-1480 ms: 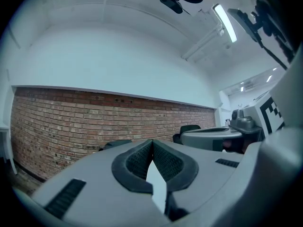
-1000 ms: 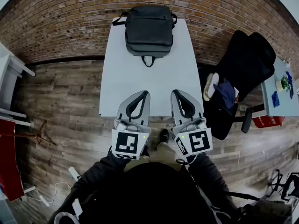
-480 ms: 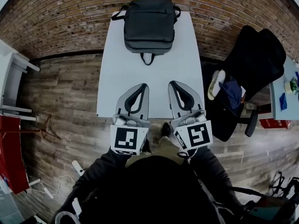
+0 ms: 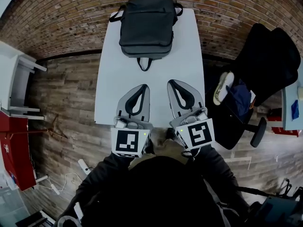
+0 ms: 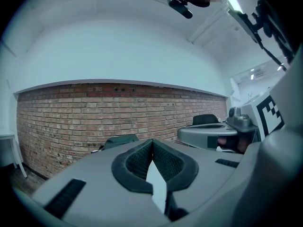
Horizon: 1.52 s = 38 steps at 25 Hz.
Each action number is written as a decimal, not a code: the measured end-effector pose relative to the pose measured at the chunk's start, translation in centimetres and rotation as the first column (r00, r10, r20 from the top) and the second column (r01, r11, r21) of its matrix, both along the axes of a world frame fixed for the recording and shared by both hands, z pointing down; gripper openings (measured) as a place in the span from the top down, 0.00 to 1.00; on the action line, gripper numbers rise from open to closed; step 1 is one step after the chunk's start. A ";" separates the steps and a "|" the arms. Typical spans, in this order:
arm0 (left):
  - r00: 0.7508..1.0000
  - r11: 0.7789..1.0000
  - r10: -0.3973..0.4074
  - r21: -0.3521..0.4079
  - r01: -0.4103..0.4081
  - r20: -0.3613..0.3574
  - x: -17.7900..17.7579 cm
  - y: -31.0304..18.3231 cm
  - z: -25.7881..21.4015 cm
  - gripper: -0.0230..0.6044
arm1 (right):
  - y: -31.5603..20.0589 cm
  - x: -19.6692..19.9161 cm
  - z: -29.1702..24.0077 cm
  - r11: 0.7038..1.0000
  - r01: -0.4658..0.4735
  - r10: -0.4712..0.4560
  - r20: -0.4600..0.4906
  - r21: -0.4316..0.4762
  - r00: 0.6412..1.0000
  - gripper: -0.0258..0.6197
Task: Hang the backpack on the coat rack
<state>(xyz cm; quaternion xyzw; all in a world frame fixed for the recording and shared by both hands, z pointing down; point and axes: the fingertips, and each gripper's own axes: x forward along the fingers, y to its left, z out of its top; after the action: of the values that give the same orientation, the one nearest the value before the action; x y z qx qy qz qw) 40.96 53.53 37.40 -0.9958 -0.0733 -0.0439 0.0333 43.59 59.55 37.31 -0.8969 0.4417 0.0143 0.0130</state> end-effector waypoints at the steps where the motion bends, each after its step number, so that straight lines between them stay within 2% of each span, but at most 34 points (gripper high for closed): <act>1: 1.000 1.000 -0.003 0.023 0.003 0.010 0.4 0.3 0.2 0.95 | 0.2 0.5 0.1 1.000 0.010 -0.010 0.002 0.003 1.000 0.95; 4: 1.000 0.998 -0.023 0.052 0.022 0.003 1.4 0.9 0.3 0.95 | 0.5 1.8 0.2 0.999 0.043 -0.043 0.000 0.010 0.999 0.95; 7: 0.999 0.998 -0.050 0.027 0.050 0.001 2.2 1.0 0.0 0.95 | 0.4 2.9 -0.1 0.998 0.059 -0.058 -0.010 0.026 0.998 0.95; 14: 0.996 0.996 -0.084 -0.007 0.084 -0.009 3.5 -1.0 0.0 0.95 | -1.6 3.9 0.7 0.996 0.090 -0.090 0.001 -0.011 0.996 0.95; 23: 0.997 0.997 -0.065 -0.044 0.064 -0.028 6.3 -5.2 0.3 0.95 | -5.4 6.1 1.7 0.996 0.063 -0.062 0.002 -0.061 0.998 0.95; 38: 0.998 0.995 -0.048 -0.082 0.050 0.033 10.0 -10.1 4.0 0.95 | -10.3 10.5 6.0 0.995 0.029 -0.023 0.063 -0.091 0.998 0.95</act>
<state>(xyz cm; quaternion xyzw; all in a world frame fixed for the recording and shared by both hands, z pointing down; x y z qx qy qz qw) 51.00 43.43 41.44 -0.9970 -0.0512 -0.0570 -0.0103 54.08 49.24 43.34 -0.8908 0.4529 -0.0338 -0.0145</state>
